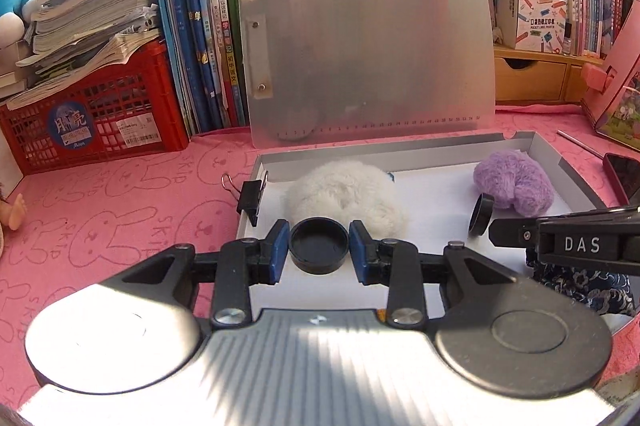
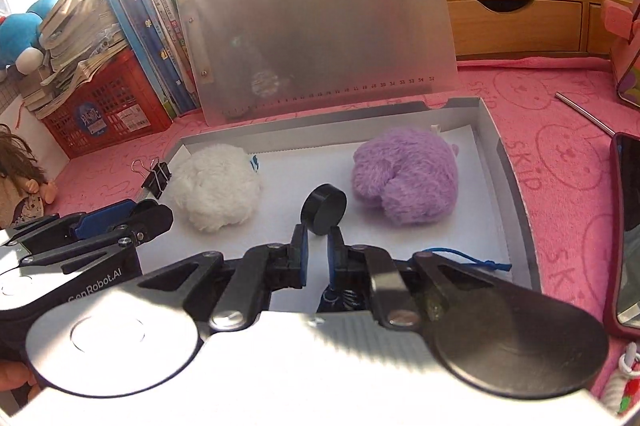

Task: Organize objects
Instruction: 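Carry the black lids into the white box and open both tools to release them, then grasp the red-yellow knitted strip with the left tool while the right tool grasps the green checked cloth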

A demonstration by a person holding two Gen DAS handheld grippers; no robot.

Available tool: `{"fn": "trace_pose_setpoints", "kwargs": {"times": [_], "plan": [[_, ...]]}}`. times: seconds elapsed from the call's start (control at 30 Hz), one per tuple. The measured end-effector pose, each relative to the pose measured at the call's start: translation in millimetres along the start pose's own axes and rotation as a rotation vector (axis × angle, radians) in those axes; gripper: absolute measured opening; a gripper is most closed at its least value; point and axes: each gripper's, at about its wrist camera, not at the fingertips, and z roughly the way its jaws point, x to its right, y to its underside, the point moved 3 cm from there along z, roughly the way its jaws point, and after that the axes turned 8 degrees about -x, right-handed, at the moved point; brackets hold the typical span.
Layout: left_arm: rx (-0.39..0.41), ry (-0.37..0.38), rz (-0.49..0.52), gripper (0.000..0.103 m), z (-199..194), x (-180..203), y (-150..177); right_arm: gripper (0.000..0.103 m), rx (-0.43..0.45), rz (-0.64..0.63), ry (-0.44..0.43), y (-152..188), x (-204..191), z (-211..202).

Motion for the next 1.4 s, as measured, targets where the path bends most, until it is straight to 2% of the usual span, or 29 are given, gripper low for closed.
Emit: {"fn": "trace_pose_setpoints", "kwargs": {"times": [0.23,0.47,0.53,0.6,0.67,0.7,0.77,0.83,0.97,1.23,1.33,1.4], "plan": [[-0.061,0.006,-0.037,0.038,14,-6,8,0.013,-0.015,0.016,-0.004,0,3,1],[-0.080,0.023,-0.072,0.041,18,-10,11,0.017,-0.001,-0.005,0.002,0,2,-4],[-0.082,0.021,-0.078,0.057,17,-11,10,0.018,0.004,-0.012,0.001,-1,2,-9],[-0.070,0.020,-0.086,0.066,14,-14,11,0.019,0.014,-0.015,-0.003,-1,2,-14],[-0.063,0.028,-0.099,0.069,9,-17,10,0.020,0.025,-0.020,-0.009,-1,2,-21],[-0.061,0.032,-0.105,0.070,6,-19,10,0.022,0.032,-0.026,-0.010,0,2,-26],[-0.052,0.056,-0.121,0.071,-2,-23,10,0.036,0.048,-0.042,-0.014,2,0,-35],[-0.035,0.066,-0.123,0.075,-14,-25,12,0.043,0.064,-0.060,-0.023,6,-1,-46],[0.009,0.040,-0.076,0.080,-39,-26,17,0.057,0.098,-0.108,-0.043,18,-7,-68],[0.044,0.052,-0.027,0.086,-82,-30,50,0.072,0.146,-0.248,-0.046,63,-27,-104],[0.032,0.066,-0.033,0.087,-92,-33,70,0.082,0.165,-0.324,-0.017,83,-36,-111],[0.023,0.072,-0.037,0.087,-97,-34,83,0.085,0.174,-0.373,0.013,96,-42,-113]]}}
